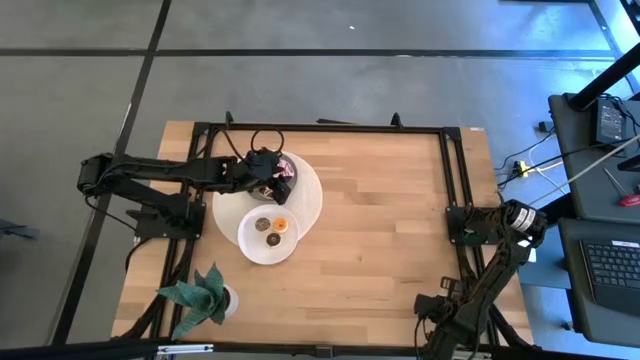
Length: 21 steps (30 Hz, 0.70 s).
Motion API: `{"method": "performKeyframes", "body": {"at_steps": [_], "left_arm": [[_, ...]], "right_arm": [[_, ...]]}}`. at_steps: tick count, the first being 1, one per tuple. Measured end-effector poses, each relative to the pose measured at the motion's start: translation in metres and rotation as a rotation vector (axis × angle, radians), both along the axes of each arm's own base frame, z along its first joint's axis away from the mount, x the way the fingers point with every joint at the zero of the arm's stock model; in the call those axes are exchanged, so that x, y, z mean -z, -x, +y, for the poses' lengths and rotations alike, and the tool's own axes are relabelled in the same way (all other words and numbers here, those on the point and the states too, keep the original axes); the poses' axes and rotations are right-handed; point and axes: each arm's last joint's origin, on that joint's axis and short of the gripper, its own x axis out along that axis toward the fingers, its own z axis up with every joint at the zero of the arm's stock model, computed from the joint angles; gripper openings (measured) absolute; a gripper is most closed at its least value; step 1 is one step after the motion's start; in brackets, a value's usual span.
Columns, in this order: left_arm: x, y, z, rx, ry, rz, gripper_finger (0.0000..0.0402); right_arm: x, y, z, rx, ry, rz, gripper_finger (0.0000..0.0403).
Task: Pick & Place donuts
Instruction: Put the small blue donut on the white plate
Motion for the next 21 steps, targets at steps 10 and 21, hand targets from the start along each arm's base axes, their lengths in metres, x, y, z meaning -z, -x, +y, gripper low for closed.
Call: {"method": "performKeyframes", "body": {"at_steps": [10, 21], "left_arm": [[0.001, -0.001, -0.002, 0.068, 0.017, 0.011, 0.0184], [-0.001, -0.002, -0.025, 0.100, -0.109, 0.043, 0.0184]], "right_arm": [[-0.024, -0.071, -0.053, -0.115, 0.188, -0.327, 0.0029], [-0.070, -0.154, -0.148, -0.110, 0.857, -0.627, 0.0027]]}}
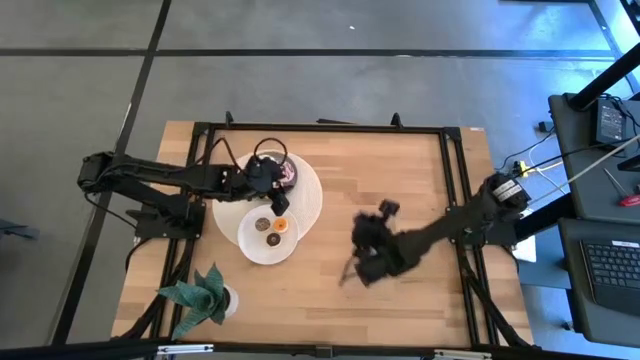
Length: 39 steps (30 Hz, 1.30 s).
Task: Pick & Place donuts
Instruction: Put the small blue donut on the white plate
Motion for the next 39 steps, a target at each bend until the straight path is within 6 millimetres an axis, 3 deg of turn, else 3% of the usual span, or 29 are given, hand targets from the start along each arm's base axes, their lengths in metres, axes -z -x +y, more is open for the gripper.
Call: {"method": "performKeyframes", "body": {"at_steps": [5, 9, 14, 18, 21, 26, 39], "left_arm": [[-0.003, 0.002, -0.016, -0.125, -0.171, -0.022, 0.0184], [-0.005, 0.003, -0.028, -0.142, -0.170, -0.067, 0.0184], [-0.002, 0.003, -0.036, -0.122, -0.162, -0.099, 0.0184], [0.008, 0.003, -0.037, -0.103, -0.177, -0.104, 0.0184], [0.012, 0.004, -0.036, -0.092, -0.192, -0.086, 0.0184], [0.007, 0.002, -0.037, -0.072, -0.213, -0.115, 0.0184], [-0.011, -0.006, -0.045, -0.010, -0.270, -0.257, 0.0184]], "right_arm": [[-0.022, -0.018, -0.033, 0.135, 0.232, -0.161, 0.0031], [-0.038, -0.031, -0.055, 0.215, 0.277, -0.212, 0.0032], [-0.053, -0.056, -0.078, 0.192, 0.160, -0.178, 0.0032], [-0.056, -0.081, -0.091, -0.019, -0.012, -0.183, 0.0032], [-0.059, -0.093, -0.100, -0.149, -0.056, -0.256, 0.0032], [-0.066, -0.101, -0.112, -0.167, -0.009, -0.342, 0.0024], [-0.071, -0.107, -0.112, -0.286, -0.020, -0.377, 0.0022]]}}
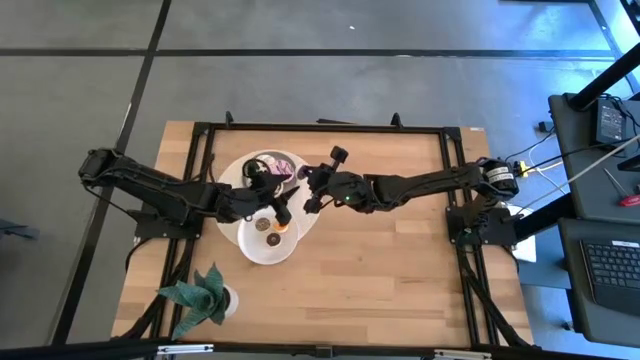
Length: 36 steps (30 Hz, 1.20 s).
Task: Pick & Place donuts
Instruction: Put the small blue donut on the white plate
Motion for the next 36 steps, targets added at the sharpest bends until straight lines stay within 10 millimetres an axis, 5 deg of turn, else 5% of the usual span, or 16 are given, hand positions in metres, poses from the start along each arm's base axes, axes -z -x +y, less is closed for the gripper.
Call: {"method": "performKeyframes", "body": {"at_steps": [36], "left_arm": [[-0.005, -0.003, 0.008, -0.034, 0.029, -0.071, 0.0175]], "right_arm": [[0.000, 0.000, 0.011, -0.052, -0.004, -0.001, 0.0023]]}}
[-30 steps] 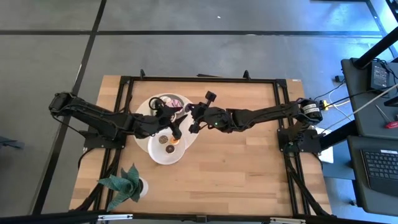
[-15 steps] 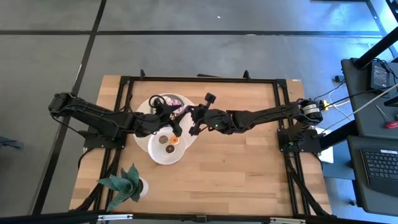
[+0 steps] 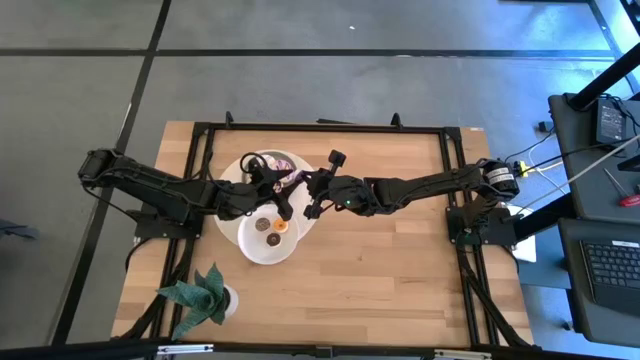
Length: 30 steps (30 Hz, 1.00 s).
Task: Pick & Place donuts
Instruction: Put the small blue donut on the white plate
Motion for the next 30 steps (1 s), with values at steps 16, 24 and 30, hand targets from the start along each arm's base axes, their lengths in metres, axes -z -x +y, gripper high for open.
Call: {"method": "performKeyframes", "body": {"at_steps": [16, 24, 30], "left_arm": [[0.000, 0.000, 0.000, 0.009, -0.026, 0.022, 0.0049], [0.000, 0.000, 0.000, 0.002, -0.028, 0.023, 0.0023], [0.001, 0.000, 0.000, 0.001, -0.030, 0.030, 0.0021]], "right_arm": [[0.001, 0.000, 0.000, 0.000, 0.002, 0.013, 0.0024], [-0.003, 0.003, -0.001, -0.007, 0.011, 0.015, 0.0087], [-0.012, 0.011, 0.000, -0.017, 0.016, 0.032, 0.0178]]}}
